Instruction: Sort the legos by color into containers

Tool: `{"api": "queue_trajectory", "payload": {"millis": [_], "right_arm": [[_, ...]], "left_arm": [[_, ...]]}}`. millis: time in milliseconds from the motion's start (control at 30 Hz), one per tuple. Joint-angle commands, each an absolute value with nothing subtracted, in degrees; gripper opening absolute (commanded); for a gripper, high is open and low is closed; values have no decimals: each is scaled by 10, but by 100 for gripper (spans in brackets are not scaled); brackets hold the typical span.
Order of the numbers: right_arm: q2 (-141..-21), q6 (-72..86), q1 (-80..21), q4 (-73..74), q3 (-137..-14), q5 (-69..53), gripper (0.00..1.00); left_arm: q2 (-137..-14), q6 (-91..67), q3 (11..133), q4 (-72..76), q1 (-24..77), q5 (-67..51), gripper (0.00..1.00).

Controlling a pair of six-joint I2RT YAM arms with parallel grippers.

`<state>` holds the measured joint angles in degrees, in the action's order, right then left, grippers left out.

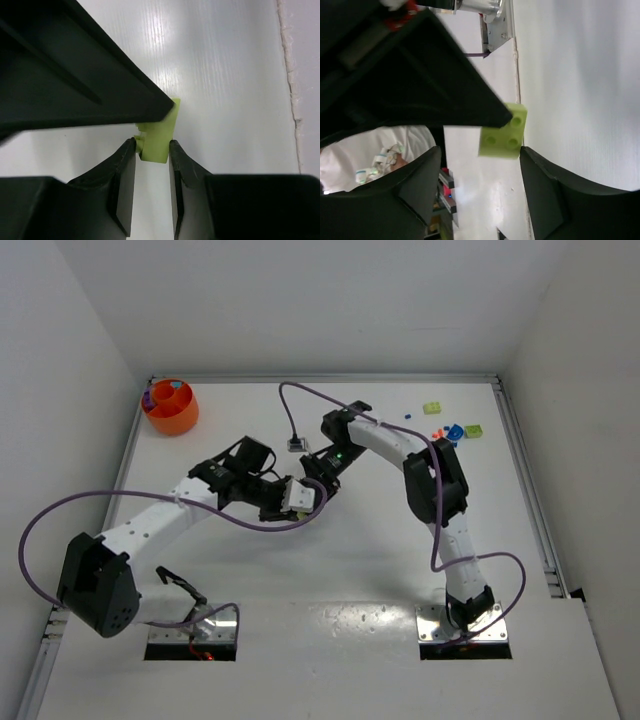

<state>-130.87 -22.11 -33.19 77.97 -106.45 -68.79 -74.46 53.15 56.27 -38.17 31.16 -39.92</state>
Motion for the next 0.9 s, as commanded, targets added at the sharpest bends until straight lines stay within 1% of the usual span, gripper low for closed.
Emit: {"api": "queue_trajectory", "payload": {"millis": [0,67,133,167,200,233,300,333,367,400,467,500,567,600,733,767,867], "right_arm": [[-1250,-220,-316,808,-1106,-692,65],[-1250,-214,-307,808,-1123,-681,68],[-1244,-198,-289,790,-1123,-671,68],[-1244,-185,-283,776,-1123,-661,68],[-1236,-164,-267,729,-1113,-649,68],[-1230,-116,-258,703,-1090,-637,68],[-1216,-54,-237,641,-1075,-582,68],[-1216,-54,-229,641,-1075,-551,68],[-1216,-46,-223,634,-1075,-542,68],[-1224,-39,-212,628,-1086,-534,68],[-1230,-39,-204,628,-1107,-527,68],[-1230,-39,-199,628,-1114,-522,68],[-1230,-39,-199,628,-1125,-514,68],[-1230,-39,-193,621,-1125,-508,68],[-1225,-33,-188,614,-1125,-503,66],[-1225,-33,-188,614,-1125,-503,66],[-1219,-39,-188,614,-1114,-503,66]], "left_arm": [[-698,511,535,-379,317,-388,4],[-684,504,524,-379,317,-381,4],[-662,475,518,-379,299,-381,2],[-654,462,518,-379,288,-375,1],[-645,446,518,-374,265,-367,1],[-637,410,518,-374,252,-352,1],[-625,366,535,-367,212,-275,0],[-625,360,545,-367,196,-245,0],[-645,359,557,-374,176,-208,0],[-660,372,594,-385,126,-202,0],[-699,383,645,-423,72,-207,0],[-749,389,704,-438,22,-207,0],[-804,395,770,-475,-25,-221,0],[-856,406,835,-491,-66,-232,0],[-961,408,962,-497,-109,-196,0],[-977,415,980,-497,-117,-169,0],[-1034,439,1042,-497,-132,-142,0]]}}
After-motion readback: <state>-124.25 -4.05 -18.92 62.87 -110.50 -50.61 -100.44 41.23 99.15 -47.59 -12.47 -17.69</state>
